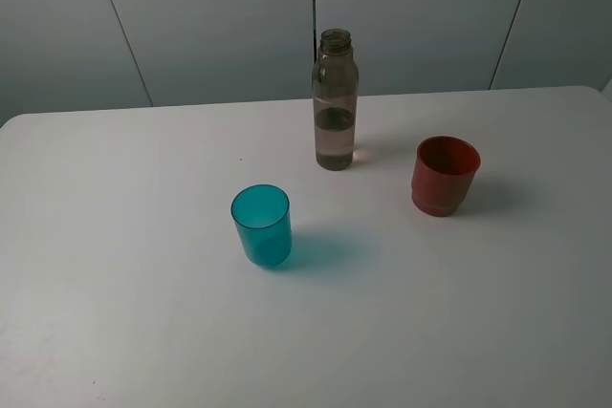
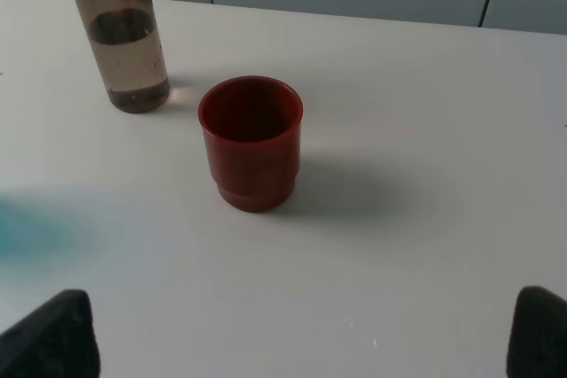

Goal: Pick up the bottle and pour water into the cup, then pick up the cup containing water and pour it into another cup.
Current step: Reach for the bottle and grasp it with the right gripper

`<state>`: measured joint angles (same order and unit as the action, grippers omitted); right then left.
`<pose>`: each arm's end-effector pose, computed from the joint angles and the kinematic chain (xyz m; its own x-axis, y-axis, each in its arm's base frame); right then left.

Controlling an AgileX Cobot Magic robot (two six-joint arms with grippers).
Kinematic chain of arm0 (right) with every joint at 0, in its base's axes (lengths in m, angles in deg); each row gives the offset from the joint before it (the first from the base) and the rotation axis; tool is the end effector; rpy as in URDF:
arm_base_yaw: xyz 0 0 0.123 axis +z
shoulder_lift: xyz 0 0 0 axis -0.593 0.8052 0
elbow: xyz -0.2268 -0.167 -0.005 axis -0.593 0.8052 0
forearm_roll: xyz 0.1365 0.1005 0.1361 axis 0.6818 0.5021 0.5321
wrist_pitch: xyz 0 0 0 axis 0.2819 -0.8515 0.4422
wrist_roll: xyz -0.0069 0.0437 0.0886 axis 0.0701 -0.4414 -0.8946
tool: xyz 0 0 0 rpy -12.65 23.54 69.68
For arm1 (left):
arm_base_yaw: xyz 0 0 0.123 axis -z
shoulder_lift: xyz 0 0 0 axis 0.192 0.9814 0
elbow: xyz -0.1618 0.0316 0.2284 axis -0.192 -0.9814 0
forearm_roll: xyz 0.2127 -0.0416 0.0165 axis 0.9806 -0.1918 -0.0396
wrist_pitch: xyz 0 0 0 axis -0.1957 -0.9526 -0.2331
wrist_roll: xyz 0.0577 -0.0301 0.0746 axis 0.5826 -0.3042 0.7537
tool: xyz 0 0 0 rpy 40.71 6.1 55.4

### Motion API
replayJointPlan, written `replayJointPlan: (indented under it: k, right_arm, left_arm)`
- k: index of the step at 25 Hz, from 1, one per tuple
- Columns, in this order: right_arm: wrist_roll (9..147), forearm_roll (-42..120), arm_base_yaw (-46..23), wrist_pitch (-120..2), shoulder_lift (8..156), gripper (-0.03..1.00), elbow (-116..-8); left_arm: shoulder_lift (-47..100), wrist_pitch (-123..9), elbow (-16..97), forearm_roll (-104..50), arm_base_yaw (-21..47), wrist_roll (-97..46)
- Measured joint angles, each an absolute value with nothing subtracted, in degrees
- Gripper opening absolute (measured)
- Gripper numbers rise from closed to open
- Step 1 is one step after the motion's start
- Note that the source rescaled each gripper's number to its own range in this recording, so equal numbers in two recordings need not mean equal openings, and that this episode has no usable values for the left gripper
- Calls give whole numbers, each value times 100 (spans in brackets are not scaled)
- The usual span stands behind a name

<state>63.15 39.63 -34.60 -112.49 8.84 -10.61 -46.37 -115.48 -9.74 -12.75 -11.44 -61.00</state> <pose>-0.0282 0.0116 0.2552 -0.4702 -0.0917 -0.8778 -0.1782 0.9840 -0.0073 -0.0276 0.0009 0.2574 -0.4689 -0.0159 -0.8831 -0.0226 0.9997 -0.0060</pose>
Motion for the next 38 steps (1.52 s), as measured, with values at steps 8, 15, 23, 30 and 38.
replayJointPlan:
  k: [8, 15, 23, 30, 38]
  right_arm:
    - [6315, 3963, -3460, -11249, 884, 100, -1061]
    - [6315, 3963, -3460, -11249, 884, 100, -1061]
    - [6315, 3963, -3460, -11249, 884, 100, -1061]
    - [6315, 3963, -3460, -11249, 884, 100, -1061]
    - [6315, 3963, -3460, -11249, 884, 100, -1061]
  left_arm:
    - [-4637, -11548, -974, -1275, -1144, -6100]
    - [-4637, -11548, -974, -1275, -1144, -6100]
    - [-4637, -11548, -974, -1275, -1144, -6100]
    - [-4637, -11548, -974, -1275, -1144, -6100]
    - [-4637, -11548, -974, -1275, -1144, -6113]
